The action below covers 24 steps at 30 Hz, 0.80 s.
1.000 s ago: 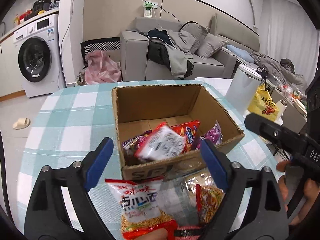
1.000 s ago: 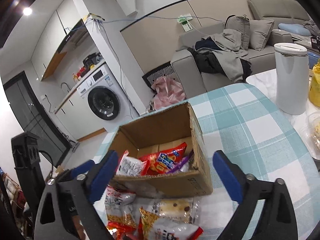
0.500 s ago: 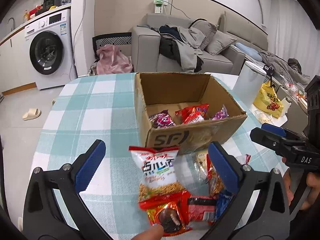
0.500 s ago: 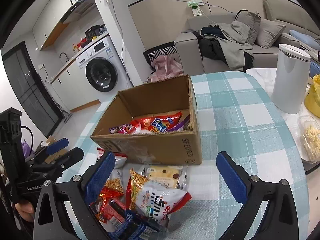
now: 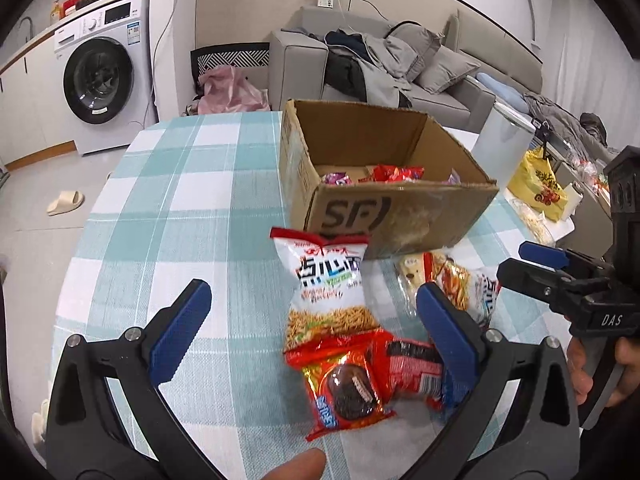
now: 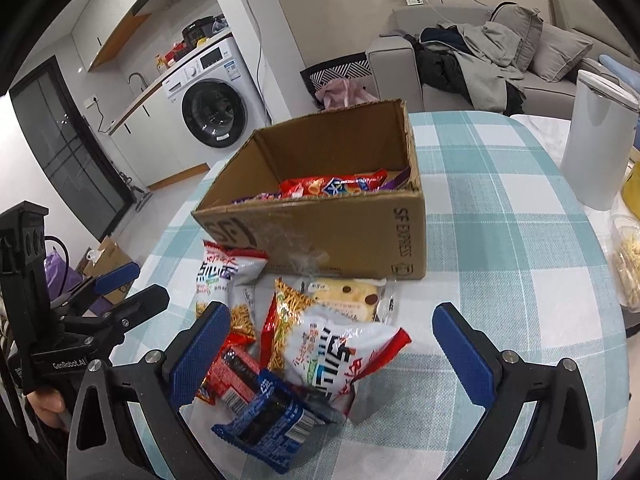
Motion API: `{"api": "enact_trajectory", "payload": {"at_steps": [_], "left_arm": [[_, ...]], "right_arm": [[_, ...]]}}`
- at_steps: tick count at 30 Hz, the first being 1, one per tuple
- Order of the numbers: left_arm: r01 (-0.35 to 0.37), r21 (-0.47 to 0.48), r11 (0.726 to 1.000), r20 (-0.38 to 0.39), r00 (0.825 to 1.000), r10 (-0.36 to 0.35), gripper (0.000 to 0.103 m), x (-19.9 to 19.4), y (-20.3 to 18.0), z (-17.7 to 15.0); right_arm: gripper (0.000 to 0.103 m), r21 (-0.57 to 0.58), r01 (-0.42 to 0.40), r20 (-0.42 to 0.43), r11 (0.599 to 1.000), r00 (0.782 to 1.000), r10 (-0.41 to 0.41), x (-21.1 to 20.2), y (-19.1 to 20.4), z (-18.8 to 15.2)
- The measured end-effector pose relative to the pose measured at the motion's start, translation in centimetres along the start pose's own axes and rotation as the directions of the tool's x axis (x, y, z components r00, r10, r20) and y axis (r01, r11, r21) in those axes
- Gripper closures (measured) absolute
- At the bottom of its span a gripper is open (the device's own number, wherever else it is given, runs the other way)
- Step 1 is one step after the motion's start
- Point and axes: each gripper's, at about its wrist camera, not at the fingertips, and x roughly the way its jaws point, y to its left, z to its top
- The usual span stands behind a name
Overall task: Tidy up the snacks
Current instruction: 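Move both open tools back toward the remaining snack pile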
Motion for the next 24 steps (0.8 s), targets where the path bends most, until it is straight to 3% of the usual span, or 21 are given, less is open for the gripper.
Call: {"api": "enact_trajectory", "payload": {"at_steps": [14, 24], "left_arm": [[-0.006, -0.052, 0.999, -0.109, 0.994, 0.000, 0.001, 1.9, 1.4, -4.6], [0.008, -0.039, 0.999, -0.156, 0.988, -0.014, 0.001, 2.9, 1.0, -6.2]], "right_arm": [[0.000, 0.023, -0.012, -0.101, 1.000, 0.995, 0.014, 1.0, -0.6, -3.8], [0.000, 0.031, -0.052, -0.160, 0.998, 0.986, 0.056, 2.4, 0.8, -6.2]]}}
